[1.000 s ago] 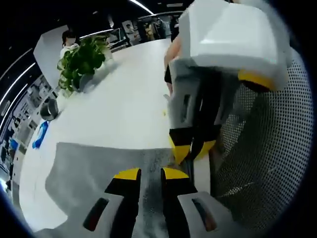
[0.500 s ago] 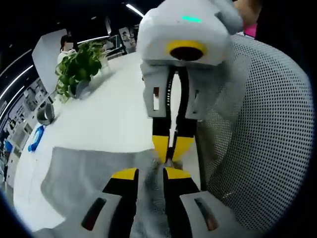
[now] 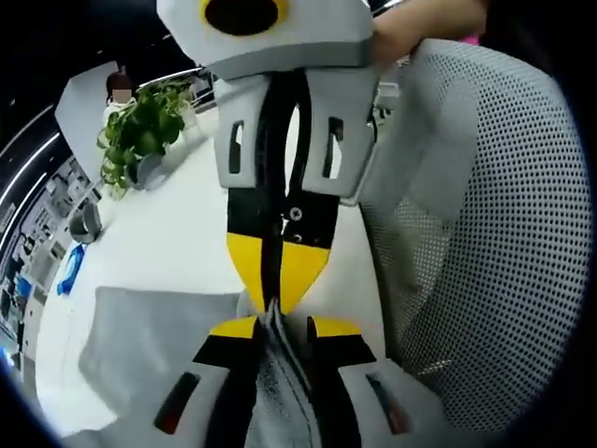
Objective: Fold the towel on the table until its edges align and the towel forms a compact rectangular stack.
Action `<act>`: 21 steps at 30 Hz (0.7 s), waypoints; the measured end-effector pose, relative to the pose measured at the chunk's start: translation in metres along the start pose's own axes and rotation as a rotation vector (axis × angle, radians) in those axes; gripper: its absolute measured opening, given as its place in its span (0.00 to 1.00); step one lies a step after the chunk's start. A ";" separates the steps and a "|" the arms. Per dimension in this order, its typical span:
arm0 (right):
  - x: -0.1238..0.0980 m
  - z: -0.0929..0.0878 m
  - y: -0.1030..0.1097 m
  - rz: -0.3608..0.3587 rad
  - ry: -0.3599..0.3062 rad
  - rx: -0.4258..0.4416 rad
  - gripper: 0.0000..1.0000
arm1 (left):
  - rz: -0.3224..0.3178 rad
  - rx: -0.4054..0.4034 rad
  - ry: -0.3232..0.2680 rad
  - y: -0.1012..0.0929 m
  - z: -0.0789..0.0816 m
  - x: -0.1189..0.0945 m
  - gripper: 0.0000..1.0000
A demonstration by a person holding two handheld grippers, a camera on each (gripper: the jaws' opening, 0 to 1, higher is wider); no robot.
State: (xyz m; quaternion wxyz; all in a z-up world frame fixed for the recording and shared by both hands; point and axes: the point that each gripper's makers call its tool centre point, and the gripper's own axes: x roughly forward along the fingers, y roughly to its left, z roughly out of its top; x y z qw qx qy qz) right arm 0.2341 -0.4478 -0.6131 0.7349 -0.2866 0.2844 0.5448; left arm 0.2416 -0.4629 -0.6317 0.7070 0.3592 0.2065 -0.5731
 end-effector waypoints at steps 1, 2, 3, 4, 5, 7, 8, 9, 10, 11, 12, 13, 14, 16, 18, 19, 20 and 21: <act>0.000 0.000 0.000 0.000 -0.002 -0.002 0.01 | 0.010 -0.022 -0.007 0.003 0.000 -0.001 0.11; -0.001 0.000 0.000 -0.003 -0.006 -0.004 0.01 | 0.011 -0.069 -0.018 0.004 0.001 -0.002 0.10; -0.002 0.002 -0.002 -0.020 -0.023 -0.041 0.01 | 0.006 -0.100 -0.033 0.005 0.002 -0.003 0.09; -0.004 0.004 -0.003 -0.027 -0.035 -0.075 0.02 | 0.003 -0.140 -0.056 0.007 0.003 -0.005 0.08; -0.006 0.008 -0.002 -0.025 -0.049 -0.133 0.04 | 0.000 -0.168 -0.067 0.009 0.003 -0.007 0.08; -0.011 0.006 -0.001 -0.022 -0.034 -0.211 0.09 | -0.015 -0.233 -0.079 0.009 0.003 -0.009 0.07; -0.012 0.003 -0.001 -0.019 -0.019 -0.220 0.12 | -0.014 -0.236 -0.084 0.010 0.002 -0.010 0.07; -0.014 -0.002 -0.006 -0.037 0.012 -0.246 0.15 | -0.018 -0.247 -0.082 0.010 0.002 -0.011 0.07; -0.015 -0.002 -0.010 -0.055 0.015 -0.273 0.16 | -0.020 -0.255 -0.085 0.011 0.002 -0.011 0.07; -0.016 0.000 -0.012 -0.069 0.012 -0.314 0.15 | -0.016 -0.270 -0.088 0.012 0.003 -0.011 0.07; -0.015 0.001 -0.011 -0.070 0.022 -0.373 0.16 | -0.017 -0.275 -0.089 0.012 0.003 -0.011 0.07; -0.014 0.001 -0.011 -0.074 0.037 -0.421 0.18 | -0.022 -0.287 -0.093 0.012 0.004 -0.011 0.07; -0.011 0.001 -0.010 -0.079 0.066 -0.530 0.20 | -0.025 -0.297 -0.094 0.012 0.004 -0.011 0.07; -0.005 -0.002 -0.008 -0.069 0.109 -0.636 0.26 | -0.025 -0.311 -0.101 0.014 0.004 -0.013 0.07; 0.002 -0.004 -0.008 -0.054 0.142 -0.721 0.22 | -0.027 -0.320 -0.105 0.014 0.004 -0.014 0.07; 0.005 -0.006 -0.008 -0.038 0.166 -0.760 0.14 | -0.029 -0.316 -0.107 0.013 0.004 -0.014 0.07; 0.005 -0.005 -0.012 -0.045 0.173 -0.769 0.08 | -0.029 -0.305 -0.108 0.013 0.004 -0.015 0.07; 0.005 0.000 -0.014 -0.042 0.161 -0.741 0.07 | -0.020 -0.286 -0.095 0.013 0.002 -0.015 0.08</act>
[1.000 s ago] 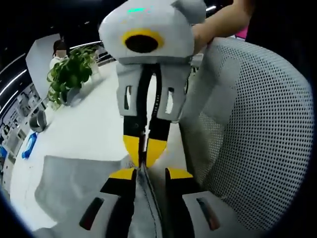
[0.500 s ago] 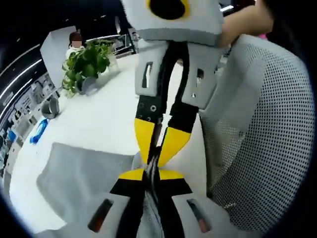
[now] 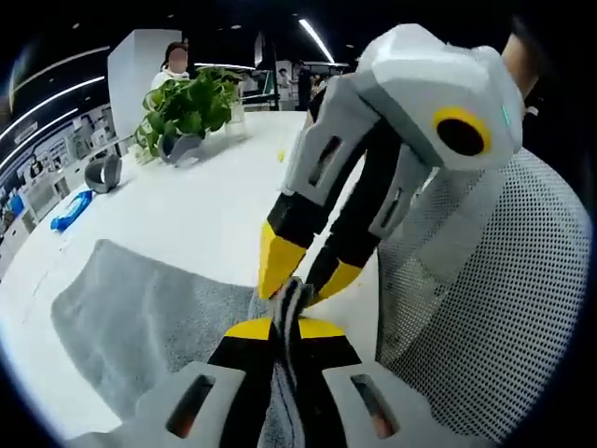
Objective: Fold the towel on the table until its edges align and the towel forms a compact rectangular stack.
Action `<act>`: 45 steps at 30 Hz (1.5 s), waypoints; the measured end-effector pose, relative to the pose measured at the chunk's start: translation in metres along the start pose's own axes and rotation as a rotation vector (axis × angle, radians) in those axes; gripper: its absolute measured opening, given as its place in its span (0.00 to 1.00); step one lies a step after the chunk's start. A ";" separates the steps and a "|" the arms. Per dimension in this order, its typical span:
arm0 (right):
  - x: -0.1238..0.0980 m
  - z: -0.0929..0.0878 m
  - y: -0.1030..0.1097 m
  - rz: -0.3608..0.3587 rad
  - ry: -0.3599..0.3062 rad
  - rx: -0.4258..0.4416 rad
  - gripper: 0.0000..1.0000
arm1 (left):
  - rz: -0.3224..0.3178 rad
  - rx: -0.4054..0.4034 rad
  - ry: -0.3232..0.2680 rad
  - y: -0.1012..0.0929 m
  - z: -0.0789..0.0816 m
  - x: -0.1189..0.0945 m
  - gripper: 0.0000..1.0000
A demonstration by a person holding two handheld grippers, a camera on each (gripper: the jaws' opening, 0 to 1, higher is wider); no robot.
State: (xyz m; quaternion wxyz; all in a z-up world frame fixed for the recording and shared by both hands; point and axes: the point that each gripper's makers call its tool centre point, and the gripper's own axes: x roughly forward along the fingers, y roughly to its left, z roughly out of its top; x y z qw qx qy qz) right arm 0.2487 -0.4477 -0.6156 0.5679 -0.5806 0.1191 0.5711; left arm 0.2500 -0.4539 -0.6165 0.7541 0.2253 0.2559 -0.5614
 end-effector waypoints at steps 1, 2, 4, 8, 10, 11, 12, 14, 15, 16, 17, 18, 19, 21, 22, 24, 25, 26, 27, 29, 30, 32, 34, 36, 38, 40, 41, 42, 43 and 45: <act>0.000 0.002 0.001 0.023 -0.022 0.046 0.05 | 0.021 0.065 0.015 0.003 -0.002 -0.001 0.08; 0.000 0.004 -0.001 0.035 -0.041 0.102 0.04 | 0.027 0.085 0.017 0.004 -0.002 -0.001 0.10; -0.005 0.006 -0.009 0.064 -0.104 0.293 0.03 | 0.058 0.228 0.006 0.003 0.001 -0.002 0.18; -0.016 0.003 -0.027 0.052 -0.196 0.478 0.02 | 0.092 0.238 0.009 0.008 0.000 -0.004 0.19; -0.019 -0.004 -0.031 0.041 -0.208 0.531 0.02 | 0.116 0.211 0.004 0.017 0.000 -0.009 0.17; -0.020 -0.005 -0.032 0.039 -0.221 0.556 0.02 | 0.116 0.198 0.005 0.018 -0.001 -0.009 0.17; -0.021 -0.009 -0.034 0.027 -0.234 0.608 0.02 | 0.113 0.180 0.015 0.021 -0.005 -0.011 0.16; -0.023 -0.014 -0.035 0.035 -0.279 0.719 0.02 | 0.107 0.170 0.035 0.023 -0.012 -0.013 0.16; -0.023 -0.016 -0.037 0.033 -0.305 0.779 0.02 | 0.099 0.168 0.048 0.025 -0.017 -0.015 0.15; -0.023 -0.020 -0.038 0.036 -0.337 0.864 0.02 | 0.092 0.158 0.051 0.026 -0.021 -0.017 0.15; -0.023 -0.023 -0.039 0.039 -0.357 0.928 0.02 | 0.081 0.125 0.052 0.027 -0.025 -0.018 0.15; -0.022 -0.027 -0.040 0.036 -0.374 0.978 0.02 | 0.073 0.086 0.050 0.027 -0.027 -0.019 0.15; -0.021 -0.031 -0.042 0.037 -0.400 1.049 0.01 | 0.069 0.056 0.047 0.029 -0.029 -0.021 0.15; -0.020 -0.041 -0.046 0.037 -0.448 1.192 0.01 | 0.063 -0.030 0.034 0.035 -0.033 -0.024 0.15; -0.020 -0.043 -0.047 0.037 -0.458 1.214 0.01 | 0.056 -0.062 0.027 0.036 -0.034 -0.024 0.15; -0.017 -0.054 -0.049 0.032 -0.483 1.325 0.01 | 0.060 -0.116 0.007 0.042 -0.035 -0.028 0.15; -0.016 -0.057 -0.048 0.046 -0.494 1.363 0.01 | 0.064 -0.133 -0.002 0.045 -0.036 -0.029 0.15; -0.013 -0.062 -0.047 0.056 -0.504 1.422 0.01 | 0.060 -0.170 -0.017 0.047 -0.036 -0.030 0.15; -0.011 -0.063 -0.046 0.066 -0.508 1.453 0.01 | 0.060 -0.192 -0.030 0.048 -0.035 -0.031 0.15; -0.007 -0.069 -0.045 0.077 -0.534 1.521 0.01 | 0.064 -0.258 -0.060 0.053 -0.036 -0.033 0.15; -0.006 -0.069 -0.046 0.084 -0.548 1.554 0.01 | 0.062 -0.287 -0.068 0.054 -0.036 -0.034 0.15; -0.003 -0.072 -0.048 0.084 -0.571 1.606 0.01 | 0.051 -0.309 -0.077 0.055 -0.039 -0.036 0.16; 0.002 -0.075 -0.046 0.096 -0.570 1.646 0.01 | 0.042 -0.328 -0.070 0.055 -0.043 -0.035 0.16; 0.006 -0.079 -0.047 0.098 -0.578 1.679 0.01 | 0.043 -0.332 -0.064 0.054 -0.046 -0.034 0.17; 0.008 -0.080 -0.048 0.101 -0.594 1.720 0.01 | 0.040 -0.333 -0.063 0.053 -0.047 -0.034 0.17; 0.010 -0.083 -0.050 0.091 -0.604 1.746 0.01 | 0.043 -0.299 -0.025 0.051 -0.053 -0.033 0.18; 0.010 -0.085 -0.050 0.096 -0.608 1.763 0.01 | 0.056 -0.242 -0.003 0.052 -0.056 -0.032 0.18; 0.011 -0.085 -0.050 0.097 -0.613 1.776 0.01 | 0.055 -0.225 0.001 0.051 -0.056 -0.031 0.18; 0.012 -0.086 -0.049 0.102 -0.611 1.777 0.01 | 0.054 -0.242 -0.005 0.050 -0.056 -0.030 0.18; 0.012 -0.085 -0.049 0.103 -0.610 1.777 0.01 | 0.065 -0.247 -0.013 0.053 -0.054 -0.031 0.18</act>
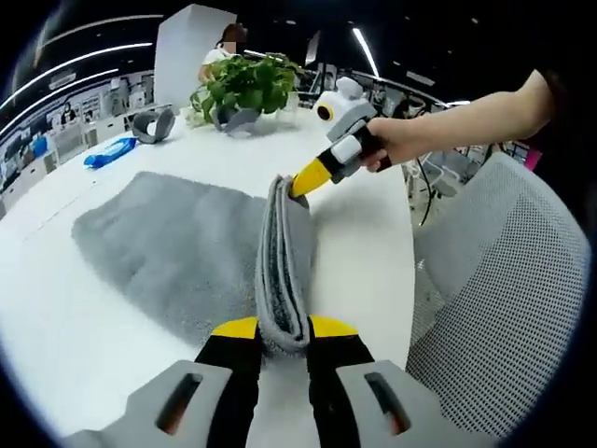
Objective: Fold the towel on the table until its edges align and the towel forms a compact rectangular stack.
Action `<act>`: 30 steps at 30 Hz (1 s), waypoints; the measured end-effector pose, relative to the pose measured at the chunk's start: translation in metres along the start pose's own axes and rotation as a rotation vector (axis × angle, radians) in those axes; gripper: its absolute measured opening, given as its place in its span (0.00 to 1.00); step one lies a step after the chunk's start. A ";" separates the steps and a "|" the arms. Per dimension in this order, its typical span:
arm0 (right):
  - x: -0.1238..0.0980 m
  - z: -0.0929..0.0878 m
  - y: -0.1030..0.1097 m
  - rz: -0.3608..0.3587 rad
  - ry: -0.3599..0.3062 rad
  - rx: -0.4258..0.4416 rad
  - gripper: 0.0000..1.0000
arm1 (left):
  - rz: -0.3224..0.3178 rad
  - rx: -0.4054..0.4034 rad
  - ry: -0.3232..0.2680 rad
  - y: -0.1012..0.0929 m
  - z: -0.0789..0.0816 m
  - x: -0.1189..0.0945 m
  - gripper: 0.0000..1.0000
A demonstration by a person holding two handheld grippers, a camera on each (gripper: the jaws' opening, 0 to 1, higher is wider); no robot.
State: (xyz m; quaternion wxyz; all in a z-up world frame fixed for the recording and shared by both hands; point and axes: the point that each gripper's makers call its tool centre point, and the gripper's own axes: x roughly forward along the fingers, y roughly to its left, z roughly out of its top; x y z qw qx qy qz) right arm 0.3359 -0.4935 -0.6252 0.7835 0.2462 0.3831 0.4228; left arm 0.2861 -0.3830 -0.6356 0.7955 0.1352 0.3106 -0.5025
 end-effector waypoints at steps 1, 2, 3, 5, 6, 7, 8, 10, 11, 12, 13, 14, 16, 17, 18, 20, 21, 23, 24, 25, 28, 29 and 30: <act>0.000 0.000 0.000 0.000 -0.001 0.003 0.01 | 0.007 -0.015 -0.017 0.003 0.002 -0.001 0.18; 0.000 0.000 -0.001 0.003 -0.004 0.010 0.01 | 0.006 -0.044 -0.039 0.004 0.005 -0.002 0.18; -0.001 0.001 -0.003 0.006 -0.012 0.025 0.01 | 0.004 -0.072 -0.060 0.005 0.007 -0.003 0.17; -0.002 0.002 -0.005 0.015 -0.031 0.062 0.01 | 0.002 -0.144 -0.112 0.010 0.012 -0.006 0.16; -0.003 0.002 -0.006 0.025 -0.044 0.087 0.01 | 0.001 -0.161 -0.124 0.012 0.014 -0.007 0.15; -0.004 0.003 -0.005 0.031 -0.056 0.103 0.01 | 0.003 -0.183 -0.144 0.014 0.016 -0.009 0.14; -0.006 0.002 -0.007 0.040 -0.069 0.114 0.01 | 0.010 -0.198 -0.161 0.016 0.019 -0.011 0.13; -0.008 0.002 -0.006 0.048 -0.090 0.134 0.01 | 0.005 -0.249 -0.231 0.020 0.030 -0.015 0.11; -0.010 0.002 -0.007 0.056 -0.107 0.152 0.01 | 0.000 -0.278 -0.264 0.021 0.035 -0.017 0.11; -0.012 0.002 -0.007 0.064 -0.117 0.164 0.01 | -0.002 -0.324 -0.312 0.024 0.042 -0.021 0.11; -0.014 0.002 -0.007 0.069 -0.129 0.166 0.01 | -0.005 -0.351 -0.344 0.027 0.046 -0.023 0.11; -0.016 0.001 -0.005 0.075 -0.137 0.166 0.01 | -0.018 -0.404 -0.397 0.030 0.053 -0.028 0.10; -0.020 0.003 0.001 0.109 -0.163 0.171 0.01 | -0.037 -0.460 -0.446 0.032 0.058 -0.032 0.09; -0.022 0.006 0.005 0.130 -0.180 0.169 0.01 | -0.051 -0.491 -0.476 0.033 0.061 -0.034 0.09; -0.025 0.010 0.012 0.168 -0.200 0.167 0.01 | -0.050 -0.503 -0.487 0.035 0.062 -0.036 0.08; -0.033 0.022 0.022 0.208 -0.269 0.140 0.01 | -0.089 -0.562 -0.558 0.035 0.072 -0.043 0.08; -0.036 0.026 0.028 0.233 -0.292 0.129 0.01 | -0.112 -0.592 -0.602 0.037 0.079 -0.048 0.08; -0.043 0.034 0.041 0.272 -0.325 0.103 0.01 | -0.151 -0.600 -0.654 0.035 0.090 -0.056 0.07; -0.045 0.037 0.044 0.283 -0.334 0.086 0.01 | -0.155 -0.602 -0.660 0.035 0.092 -0.058 0.07; -0.049 0.041 0.050 0.305 -0.346 0.059 0.01 | -0.160 -0.591 -0.671 0.033 0.097 -0.062 0.07; -0.059 0.054 0.065 0.348 -0.409 0.018 0.01 | -0.193 -0.584 -0.732 0.030 0.113 -0.072 0.07; -0.064 0.060 0.072 0.372 -0.434 0.015 0.01 | -0.204 -0.582 -0.753 0.030 0.117 -0.075 0.07; -0.067 0.062 0.076 0.387 -0.444 0.009 0.01 | -0.222 -0.582 -0.775 0.028 0.122 -0.080 0.07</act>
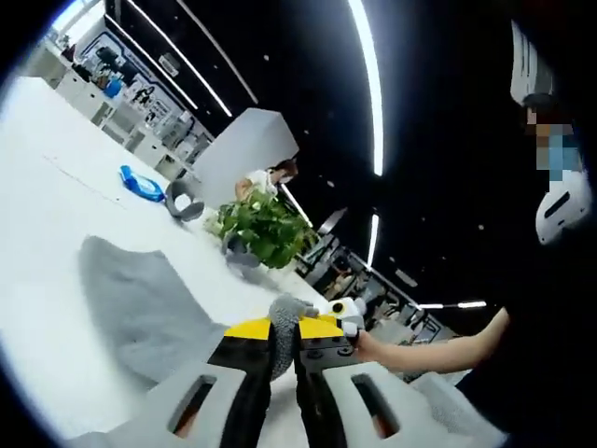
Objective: Fold the towel on the table until its edges align and the towel forms a compact rectangular stack.
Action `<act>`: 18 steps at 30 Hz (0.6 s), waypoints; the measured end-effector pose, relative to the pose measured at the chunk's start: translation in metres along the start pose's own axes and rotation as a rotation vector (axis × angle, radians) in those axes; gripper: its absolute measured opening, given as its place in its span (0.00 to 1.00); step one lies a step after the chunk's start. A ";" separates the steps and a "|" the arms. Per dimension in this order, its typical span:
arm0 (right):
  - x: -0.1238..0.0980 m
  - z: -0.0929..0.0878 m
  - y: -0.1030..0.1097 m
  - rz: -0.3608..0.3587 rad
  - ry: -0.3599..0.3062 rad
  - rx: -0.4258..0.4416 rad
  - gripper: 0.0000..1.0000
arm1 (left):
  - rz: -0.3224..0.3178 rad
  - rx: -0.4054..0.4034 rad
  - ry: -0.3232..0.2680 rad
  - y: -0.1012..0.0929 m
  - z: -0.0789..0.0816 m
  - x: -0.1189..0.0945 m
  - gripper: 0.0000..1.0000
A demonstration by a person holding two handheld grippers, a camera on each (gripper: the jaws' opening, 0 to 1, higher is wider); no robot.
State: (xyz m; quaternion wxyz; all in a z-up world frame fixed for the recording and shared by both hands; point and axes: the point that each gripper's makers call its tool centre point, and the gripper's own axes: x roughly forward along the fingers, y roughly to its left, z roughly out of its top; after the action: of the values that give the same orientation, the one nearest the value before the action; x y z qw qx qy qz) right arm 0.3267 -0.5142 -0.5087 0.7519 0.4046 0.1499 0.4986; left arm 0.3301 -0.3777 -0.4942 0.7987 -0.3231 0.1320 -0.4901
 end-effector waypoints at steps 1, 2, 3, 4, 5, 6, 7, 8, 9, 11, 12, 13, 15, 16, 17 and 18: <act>0.000 0.002 0.006 0.012 -0.003 -0.010 0.01 | -0.014 -0.006 -0.011 -0.003 0.003 0.000 0.07; 0.000 0.003 0.009 0.019 0.001 -0.021 0.01 | -0.030 -0.008 -0.025 -0.007 0.006 0.000 0.07; 0.000 0.004 0.016 0.034 0.003 -0.040 0.01 | -0.055 -0.015 -0.043 -0.013 0.011 0.000 0.07; 0.001 0.004 0.019 0.038 0.003 -0.046 0.01 | -0.071 -0.020 -0.049 -0.016 0.013 -0.001 0.07; 0.002 0.006 0.028 0.061 -0.001 -0.067 0.01 | -0.099 -0.026 -0.071 -0.023 0.018 -0.001 0.07; 0.003 0.006 0.036 0.081 -0.001 -0.073 0.01 | -0.127 -0.034 -0.089 -0.028 0.023 -0.002 0.07; 0.003 0.006 0.041 0.098 -0.004 -0.077 0.01 | -0.152 -0.043 -0.098 -0.032 0.025 -0.003 0.07; 0.003 0.007 0.047 0.112 -0.008 -0.080 0.01 | -0.174 -0.050 -0.108 -0.036 0.028 -0.004 0.07; 0.003 0.007 0.050 0.121 -0.010 -0.083 0.01 | -0.186 -0.051 -0.112 -0.038 0.029 -0.004 0.07; 0.002 0.007 0.056 0.137 -0.016 -0.085 0.01 | -0.222 -0.061 -0.111 -0.046 0.030 -0.004 0.07; 0.001 0.007 0.058 0.145 -0.019 -0.086 0.01 | -0.233 -0.065 -0.110 -0.048 0.030 -0.004 0.07; 0.001 0.008 0.061 0.155 -0.022 -0.086 0.01 | -0.243 -0.064 -0.112 -0.049 0.031 -0.004 0.07; 0.000 0.008 0.064 0.170 -0.025 -0.084 0.01 | -0.267 -0.073 -0.110 -0.053 0.031 -0.004 0.07; -0.001 0.009 0.065 0.176 -0.025 -0.083 0.01 | -0.277 -0.077 -0.111 -0.055 0.032 -0.004 0.07; -0.001 0.009 0.066 0.178 -0.025 -0.084 0.01 | -0.285 -0.080 -0.110 -0.057 0.032 -0.004 0.07; -0.001 0.009 0.067 0.181 -0.025 -0.086 0.01 | -0.296 -0.084 -0.111 -0.059 0.032 -0.004 0.07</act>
State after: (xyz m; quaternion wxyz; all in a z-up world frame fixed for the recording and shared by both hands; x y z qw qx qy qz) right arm 0.2899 -0.5075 -0.4521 0.7224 0.3899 0.0818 0.5652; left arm 0.3039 -0.3801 -0.4327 0.7098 -0.3985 0.0590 -0.5778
